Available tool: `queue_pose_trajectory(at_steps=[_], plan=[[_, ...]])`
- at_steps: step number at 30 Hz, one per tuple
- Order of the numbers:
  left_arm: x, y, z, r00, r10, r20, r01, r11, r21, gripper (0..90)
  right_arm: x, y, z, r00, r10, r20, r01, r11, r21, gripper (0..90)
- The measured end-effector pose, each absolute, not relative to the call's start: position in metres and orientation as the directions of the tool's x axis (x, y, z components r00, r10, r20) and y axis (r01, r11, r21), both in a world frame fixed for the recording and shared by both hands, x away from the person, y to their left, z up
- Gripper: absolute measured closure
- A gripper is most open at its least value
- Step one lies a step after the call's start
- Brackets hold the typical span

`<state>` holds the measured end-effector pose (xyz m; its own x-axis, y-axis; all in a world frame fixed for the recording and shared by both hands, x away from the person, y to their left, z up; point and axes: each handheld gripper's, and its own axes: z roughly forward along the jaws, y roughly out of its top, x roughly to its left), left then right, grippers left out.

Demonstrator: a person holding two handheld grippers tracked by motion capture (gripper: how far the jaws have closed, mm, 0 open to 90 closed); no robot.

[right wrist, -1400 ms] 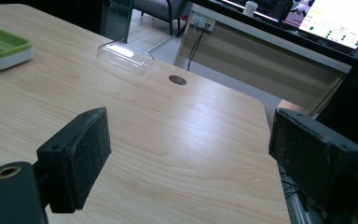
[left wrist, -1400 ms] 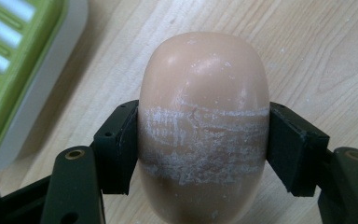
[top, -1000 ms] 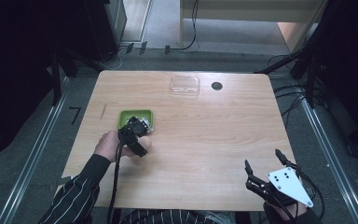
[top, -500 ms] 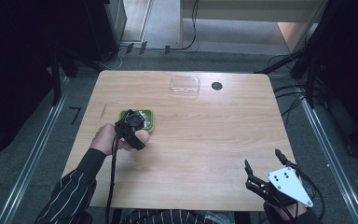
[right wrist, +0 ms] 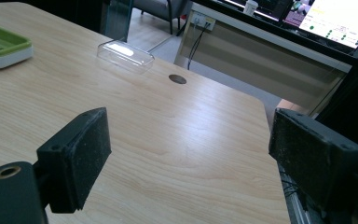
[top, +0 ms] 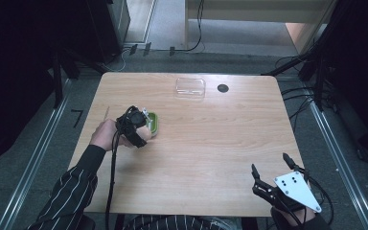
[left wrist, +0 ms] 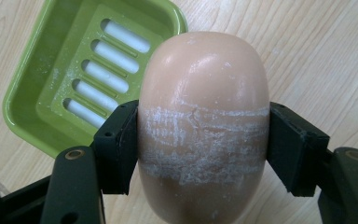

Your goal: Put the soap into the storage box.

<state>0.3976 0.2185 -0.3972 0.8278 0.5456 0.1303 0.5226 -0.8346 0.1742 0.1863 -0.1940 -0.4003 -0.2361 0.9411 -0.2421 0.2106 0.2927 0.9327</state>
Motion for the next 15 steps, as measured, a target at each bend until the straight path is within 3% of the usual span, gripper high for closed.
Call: queue_pose_trajectory(at_steps=[15], plan=[[0.416,0.224,-0.388,0.851,0.496,0.171,0.467,-0.865,0.186,33.3,0.186,-0.194,-0.4,-0.236,0.941,-0.243,0.213,0.294,0.932,13.5]])
